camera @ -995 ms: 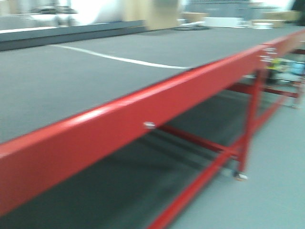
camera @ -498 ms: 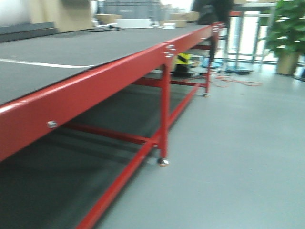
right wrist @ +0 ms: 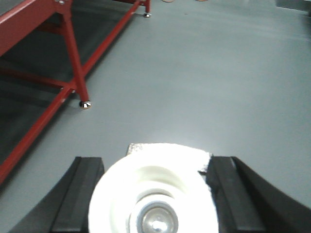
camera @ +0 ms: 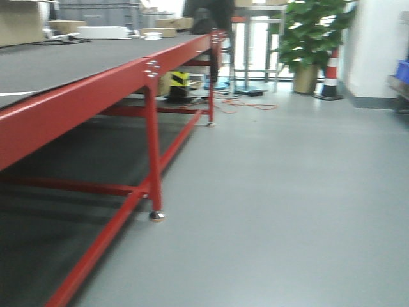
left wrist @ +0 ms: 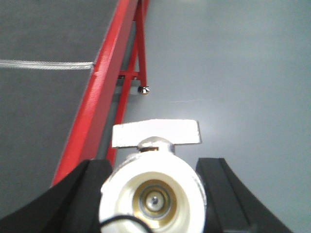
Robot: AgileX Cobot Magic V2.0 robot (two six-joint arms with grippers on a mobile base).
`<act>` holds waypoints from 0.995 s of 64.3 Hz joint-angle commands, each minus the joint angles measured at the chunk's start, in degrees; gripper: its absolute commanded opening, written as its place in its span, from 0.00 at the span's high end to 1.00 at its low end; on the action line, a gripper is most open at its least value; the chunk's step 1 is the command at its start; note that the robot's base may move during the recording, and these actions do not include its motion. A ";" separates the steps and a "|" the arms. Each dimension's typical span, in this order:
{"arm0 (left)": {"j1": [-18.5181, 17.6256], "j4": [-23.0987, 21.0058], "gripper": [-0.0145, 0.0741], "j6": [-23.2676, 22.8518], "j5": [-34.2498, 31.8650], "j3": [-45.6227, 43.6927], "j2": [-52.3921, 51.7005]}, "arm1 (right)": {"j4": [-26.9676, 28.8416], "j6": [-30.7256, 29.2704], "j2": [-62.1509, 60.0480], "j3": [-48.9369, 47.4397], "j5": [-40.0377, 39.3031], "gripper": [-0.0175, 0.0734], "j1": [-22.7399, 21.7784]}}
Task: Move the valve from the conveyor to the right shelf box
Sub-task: 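Drive away from the red-framed conveyor toward the shelf of blue bins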
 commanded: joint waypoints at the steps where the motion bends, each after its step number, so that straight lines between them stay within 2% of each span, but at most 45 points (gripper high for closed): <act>1: -0.04 -0.52 0.96 -0.32 -2.79 -0.37 -0.65 | -0.36 -0.49 -0.66 -0.93 -3.98 0.97 -0.10; 64: -0.04 -0.52 0.96 -0.32 -2.79 -0.37 -0.65 | -0.36 -0.49 -0.66 -0.93 -3.98 0.97 -0.10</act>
